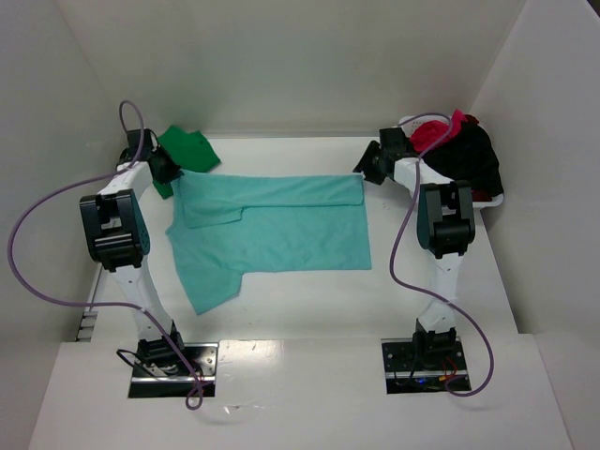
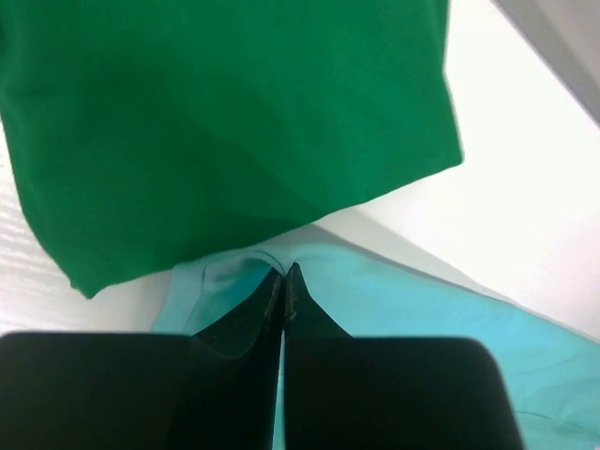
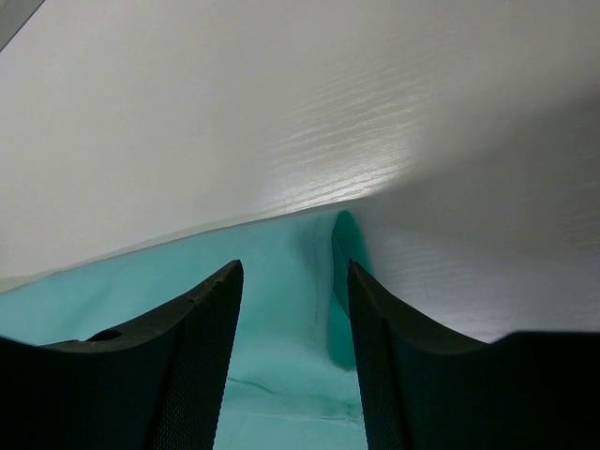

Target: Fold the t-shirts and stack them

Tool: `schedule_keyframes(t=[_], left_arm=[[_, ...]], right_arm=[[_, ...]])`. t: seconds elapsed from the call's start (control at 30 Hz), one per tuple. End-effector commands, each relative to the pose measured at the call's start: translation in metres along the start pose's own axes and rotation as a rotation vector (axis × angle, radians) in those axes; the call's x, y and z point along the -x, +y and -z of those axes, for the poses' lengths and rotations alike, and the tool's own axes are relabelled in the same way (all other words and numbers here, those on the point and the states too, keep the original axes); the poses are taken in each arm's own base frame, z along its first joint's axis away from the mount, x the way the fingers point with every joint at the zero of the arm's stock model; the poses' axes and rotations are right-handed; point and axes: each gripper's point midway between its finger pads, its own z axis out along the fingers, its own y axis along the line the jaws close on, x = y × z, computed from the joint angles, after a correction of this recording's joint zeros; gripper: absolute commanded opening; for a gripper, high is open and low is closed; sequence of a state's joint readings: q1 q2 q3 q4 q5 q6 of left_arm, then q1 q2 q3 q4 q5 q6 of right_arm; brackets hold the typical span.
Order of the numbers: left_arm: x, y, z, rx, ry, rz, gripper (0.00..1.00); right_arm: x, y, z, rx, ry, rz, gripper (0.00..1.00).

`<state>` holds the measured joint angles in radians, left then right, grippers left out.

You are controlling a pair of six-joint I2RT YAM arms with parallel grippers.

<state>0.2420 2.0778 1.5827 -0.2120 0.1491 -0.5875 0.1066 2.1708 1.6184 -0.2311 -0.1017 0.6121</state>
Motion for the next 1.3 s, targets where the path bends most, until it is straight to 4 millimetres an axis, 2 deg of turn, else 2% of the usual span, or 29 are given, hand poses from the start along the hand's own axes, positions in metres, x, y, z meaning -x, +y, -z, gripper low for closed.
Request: schedule_keyframes(t=[0.0, 0.13, 0.27, 0.3, 0.37, 0.43, 0.47, 0.6, 0.73, 1.1, 1.27], left_arm=[[0.029, -0.015, -0.002, -0.077, -0.069, 0.027, 0.00], [0.032, -0.024, -0.004, -0.145, -0.062, 0.042, 0.00], [0.044, -0.037, -0.003, -0.193, -0.080, 0.050, 0.00], [0.040, -0.036, -0.007, -0.197, -0.066, 0.053, 0.00], [0.048, -0.043, -0.005, -0.217, -0.079, 0.054, 0.01], [0.045, -0.044, -0.009, -0.239, -0.047, 0.085, 0.05], [0.049, -0.045, -0.006, -0.255, -0.047, 0.097, 0.07], [0.050, -0.042, -0.007, -0.275, -0.029, 0.132, 0.21], [0.045, -0.040, -0.009, -0.273, -0.010, 0.127, 0.39], [0.017, -0.016, -0.014, -0.230, 0.039, 0.088, 0.51], [0.007, -0.008, -0.015, -0.205, 0.062, 0.060, 0.51]], right_arm=[[0.015, 0.004, -0.003, 0.010, -0.035, 0.003, 0.53], [0.015, 0.004, -0.003, 0.010, -0.035, 0.003, 0.50], [0.015, 0.004, -0.003, 0.010, -0.035, 0.003, 0.48], [0.015, 0.004, -0.003, 0.010, -0.035, 0.003, 0.48], [0.015, 0.004, -0.003, 0.010, -0.035, 0.003, 0.47], [0.015, 0.004, -0.003, 0.010, -0.035, 0.003, 0.47], [0.015, 0.004, -0.003, 0.010, -0.035, 0.003, 0.47], [0.011, 0.003, -0.002, 0.013, -0.021, 0.002, 0.47], [0.005, 0.001, -0.002, 0.014, -0.005, 0.001, 0.46], [0.001, -0.001, 0.005, 0.016, -0.007, 0.001, 0.46], [-0.003, -0.003, 0.007, 0.011, 0.000, -0.009, 0.46]])
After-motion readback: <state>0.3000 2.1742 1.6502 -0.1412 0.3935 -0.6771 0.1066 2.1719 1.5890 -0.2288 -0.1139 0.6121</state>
